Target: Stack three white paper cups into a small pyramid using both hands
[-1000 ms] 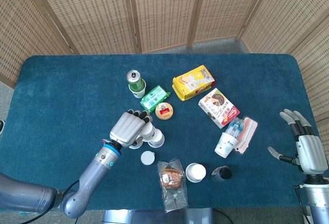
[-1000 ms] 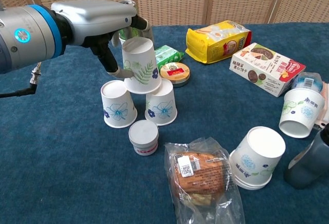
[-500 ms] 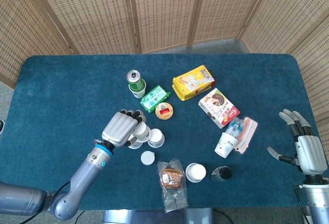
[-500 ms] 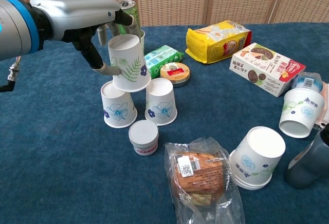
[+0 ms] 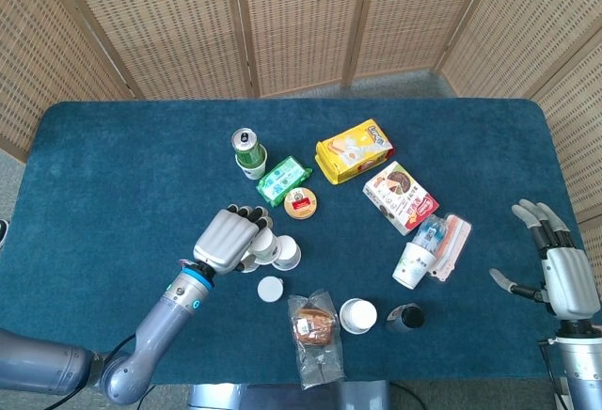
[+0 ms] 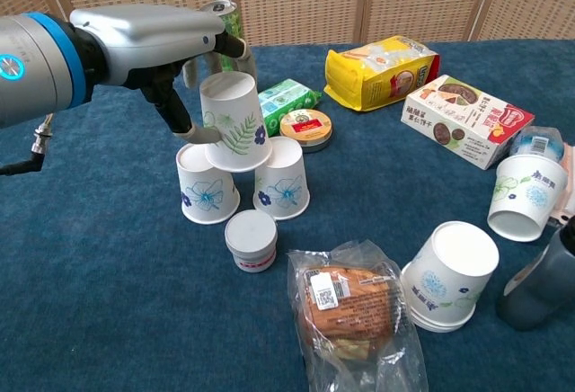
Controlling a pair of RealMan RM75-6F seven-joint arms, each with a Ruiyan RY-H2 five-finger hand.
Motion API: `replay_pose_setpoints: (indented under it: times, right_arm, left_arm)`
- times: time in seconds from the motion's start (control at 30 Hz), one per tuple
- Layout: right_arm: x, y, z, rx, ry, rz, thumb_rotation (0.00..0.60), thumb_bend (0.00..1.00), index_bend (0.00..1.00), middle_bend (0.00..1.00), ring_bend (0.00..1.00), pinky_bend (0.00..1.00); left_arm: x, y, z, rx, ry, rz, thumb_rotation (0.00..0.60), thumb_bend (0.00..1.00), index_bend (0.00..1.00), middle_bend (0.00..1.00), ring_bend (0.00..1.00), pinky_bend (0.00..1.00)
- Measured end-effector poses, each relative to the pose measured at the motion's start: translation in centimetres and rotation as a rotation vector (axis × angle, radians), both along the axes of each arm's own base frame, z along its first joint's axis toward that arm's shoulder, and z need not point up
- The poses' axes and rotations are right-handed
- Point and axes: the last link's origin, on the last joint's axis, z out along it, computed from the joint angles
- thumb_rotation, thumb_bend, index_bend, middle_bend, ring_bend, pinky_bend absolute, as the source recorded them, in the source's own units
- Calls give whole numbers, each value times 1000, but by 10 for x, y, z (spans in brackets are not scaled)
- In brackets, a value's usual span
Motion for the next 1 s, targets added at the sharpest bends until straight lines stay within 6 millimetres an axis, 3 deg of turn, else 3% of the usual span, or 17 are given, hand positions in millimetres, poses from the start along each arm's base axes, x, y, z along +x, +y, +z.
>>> replay_pose_setpoints:
  times: [0.3,0.63,0.77,0.9,1.0]
  right_arm:
    - [-1,0,1,1,-3,-2,600,201,129,105,37,134]
    - [0,0,0,1,-4,-1,600,200,130,105,37,134]
    - [-1,0,0,1,-4,-3,600,201,130,105,36,134]
    - [-1,-1,0,4,-8,-3,600,200,130,105,36,134]
    - [0,0,1,4,-9,-1,600,201,130,105,36,134]
  left_arm:
    - [0,0,1,-1,19,-5,600,318,269,8,8,285]
    - [-6,4,8,9,28,2,600,317,182,0,0,226]
    - [-6,5,10,7,18,6,600,316,104,0,0,218]
    - [-6,6,19,21,-10,2,600,316,14,0,0,204]
    - [-8,8,30,38,-33,4,600,316,0,0,0,187]
